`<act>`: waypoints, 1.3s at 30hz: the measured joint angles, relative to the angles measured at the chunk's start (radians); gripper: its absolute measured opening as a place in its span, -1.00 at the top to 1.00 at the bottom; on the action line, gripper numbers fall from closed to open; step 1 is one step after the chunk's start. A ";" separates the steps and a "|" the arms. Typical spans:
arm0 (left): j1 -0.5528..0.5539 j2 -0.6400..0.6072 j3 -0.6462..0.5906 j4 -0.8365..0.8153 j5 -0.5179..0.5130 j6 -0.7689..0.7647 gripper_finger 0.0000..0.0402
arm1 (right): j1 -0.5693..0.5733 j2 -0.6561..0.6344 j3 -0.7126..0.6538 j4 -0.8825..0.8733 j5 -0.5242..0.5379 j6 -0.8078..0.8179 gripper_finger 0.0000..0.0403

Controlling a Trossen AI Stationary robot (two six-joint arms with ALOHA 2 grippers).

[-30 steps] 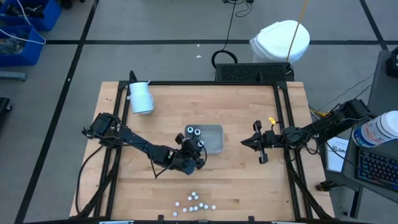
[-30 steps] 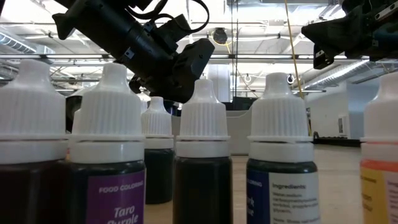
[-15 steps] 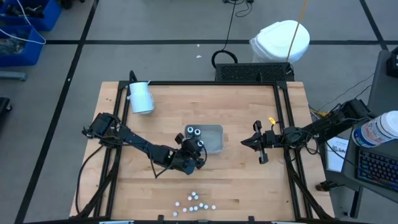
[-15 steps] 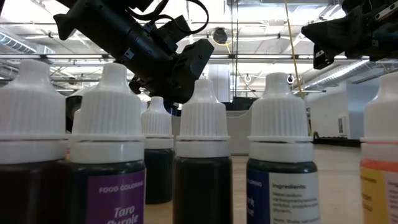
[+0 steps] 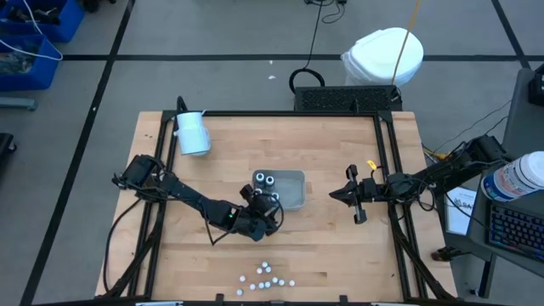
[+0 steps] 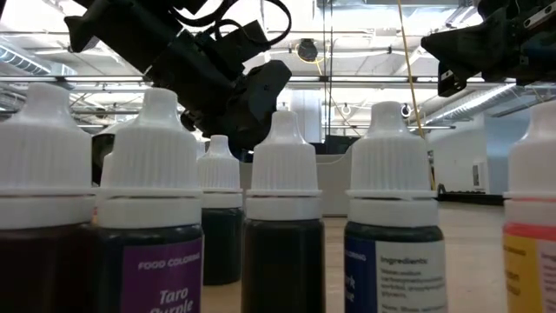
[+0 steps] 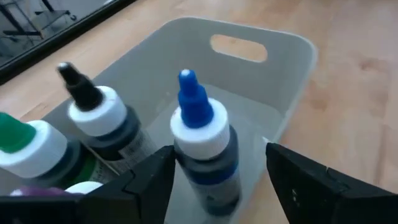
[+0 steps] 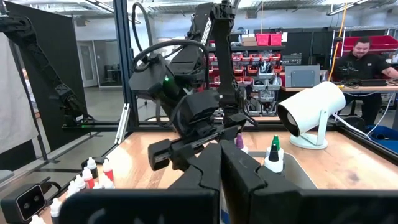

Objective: Pick & Place food coloring
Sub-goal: Put the large blue food coloring bottle into the gray bin

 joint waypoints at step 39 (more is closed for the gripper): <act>-0.324 -0.793 -0.561 0.172 0.083 0.317 0.68 | 0.000 0.008 0.006 -0.063 -0.013 -0.024 1.00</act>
